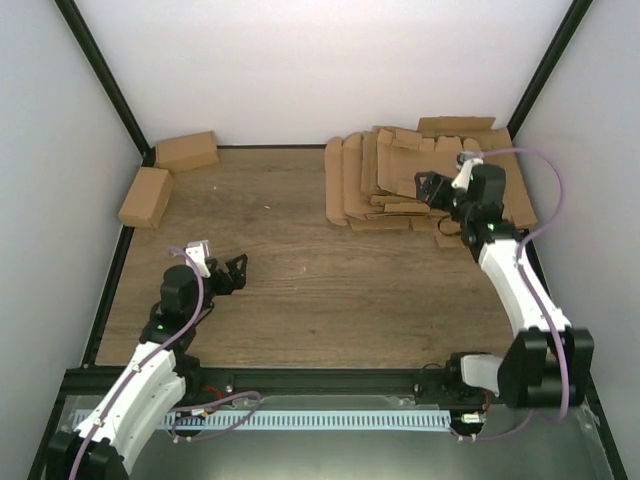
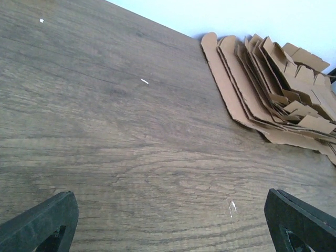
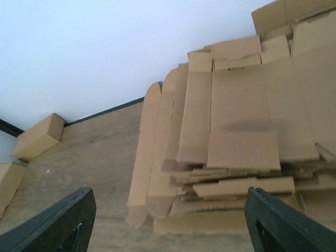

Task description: Fold the paper box

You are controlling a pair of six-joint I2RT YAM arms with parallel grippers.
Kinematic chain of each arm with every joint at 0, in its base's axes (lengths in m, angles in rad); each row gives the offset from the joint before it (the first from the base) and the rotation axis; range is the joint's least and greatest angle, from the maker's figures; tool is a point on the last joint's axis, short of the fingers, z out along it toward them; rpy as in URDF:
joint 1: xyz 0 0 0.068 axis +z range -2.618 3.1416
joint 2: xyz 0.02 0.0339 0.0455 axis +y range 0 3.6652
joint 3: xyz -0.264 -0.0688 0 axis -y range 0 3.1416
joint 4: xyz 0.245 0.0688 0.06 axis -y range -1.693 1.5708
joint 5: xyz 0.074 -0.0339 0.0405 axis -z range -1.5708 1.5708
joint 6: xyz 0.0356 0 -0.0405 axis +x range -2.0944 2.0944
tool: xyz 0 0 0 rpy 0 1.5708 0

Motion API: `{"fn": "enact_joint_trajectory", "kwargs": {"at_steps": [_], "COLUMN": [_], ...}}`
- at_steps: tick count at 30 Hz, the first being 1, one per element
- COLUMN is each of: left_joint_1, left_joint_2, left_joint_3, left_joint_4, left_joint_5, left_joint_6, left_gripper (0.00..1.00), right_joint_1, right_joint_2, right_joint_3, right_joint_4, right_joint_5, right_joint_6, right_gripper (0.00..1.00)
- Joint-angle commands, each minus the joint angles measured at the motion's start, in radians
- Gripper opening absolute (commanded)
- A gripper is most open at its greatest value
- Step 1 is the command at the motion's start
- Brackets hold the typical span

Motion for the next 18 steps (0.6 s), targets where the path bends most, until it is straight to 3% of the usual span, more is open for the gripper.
{"fn": "enact_joint_trajectory", "kwargs": {"at_steps": [1, 5, 11, 18], "left_joint_1": [-0.003, -0.003, -0.002, -0.003], "left_joint_2": [0.016, 0.021, 0.021, 0.025], "left_joint_3": [-0.001, 0.0, -0.002, -0.002], "left_joint_4": [0.031, 0.029, 0.035, 0.033], "left_joint_5": [0.013, 0.009, 0.02, 0.017], "left_joint_6": [0.005, 0.004, 0.001, 0.0], "left_gripper": [1.0, 1.0, 1.0, 1.0], "right_joint_1": [0.009, 0.02, 0.167, 0.236], "right_joint_2": [0.141, 0.242, 0.498, 0.688], "right_joint_3": [0.182, 0.286, 0.53, 0.664], "right_joint_4": [-0.09, -0.129, -0.307, -0.366], "right_joint_5": [0.021, 0.05, 0.224, 0.335], "right_joint_6": [-0.102, -0.2, -0.334, -0.468], "right_gripper": [0.77, 0.76, 0.67, 0.63]}}
